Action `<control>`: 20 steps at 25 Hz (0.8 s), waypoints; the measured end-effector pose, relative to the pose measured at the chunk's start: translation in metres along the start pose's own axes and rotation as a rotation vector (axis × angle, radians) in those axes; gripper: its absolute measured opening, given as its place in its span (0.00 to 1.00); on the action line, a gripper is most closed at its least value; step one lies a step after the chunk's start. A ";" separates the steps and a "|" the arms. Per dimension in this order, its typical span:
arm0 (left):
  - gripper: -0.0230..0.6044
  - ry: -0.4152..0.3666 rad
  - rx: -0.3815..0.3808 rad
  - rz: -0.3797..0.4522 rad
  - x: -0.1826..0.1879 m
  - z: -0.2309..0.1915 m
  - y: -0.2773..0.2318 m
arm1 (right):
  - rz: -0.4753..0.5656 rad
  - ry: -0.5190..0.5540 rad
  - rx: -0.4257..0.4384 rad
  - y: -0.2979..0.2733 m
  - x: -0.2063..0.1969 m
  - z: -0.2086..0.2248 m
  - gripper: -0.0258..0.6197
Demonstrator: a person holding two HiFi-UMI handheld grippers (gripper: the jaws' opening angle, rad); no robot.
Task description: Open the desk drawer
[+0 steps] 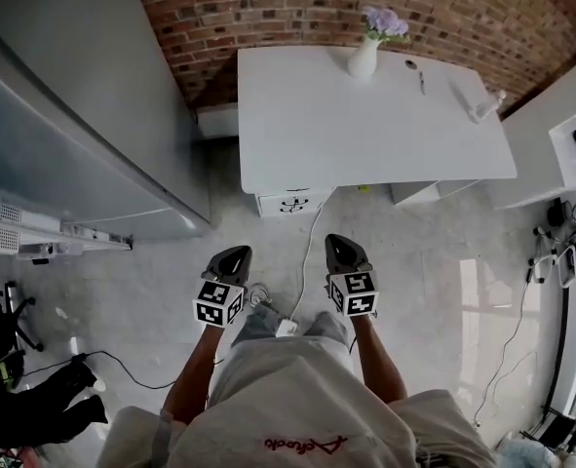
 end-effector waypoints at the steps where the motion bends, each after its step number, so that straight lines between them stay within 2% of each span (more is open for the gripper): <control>1: 0.05 -0.002 0.000 -0.005 0.000 0.002 -0.004 | -0.002 0.002 0.004 -0.003 -0.001 0.003 0.07; 8: 0.05 0.001 0.051 -0.025 0.009 0.030 -0.031 | -0.008 0.034 0.092 -0.017 -0.006 0.033 0.07; 13: 0.05 0.053 0.098 -0.030 0.004 0.061 -0.051 | -0.046 0.072 0.151 -0.017 -0.021 0.061 0.07; 17: 0.05 0.084 0.112 -0.038 -0.006 0.065 -0.070 | -0.065 0.084 0.171 -0.032 -0.031 0.075 0.07; 20: 0.05 0.093 0.093 -0.046 -0.013 0.059 -0.080 | -0.090 0.084 0.159 -0.048 -0.039 0.077 0.07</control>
Point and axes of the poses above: the fingertips, and each gripper's own axes: y backward along the fingers, z to its right, x out of its top, the point moved 5 cm from there along y, backward along the fingers, and after that the axes turned 12 degrees about -z, right-handed, at the moved point
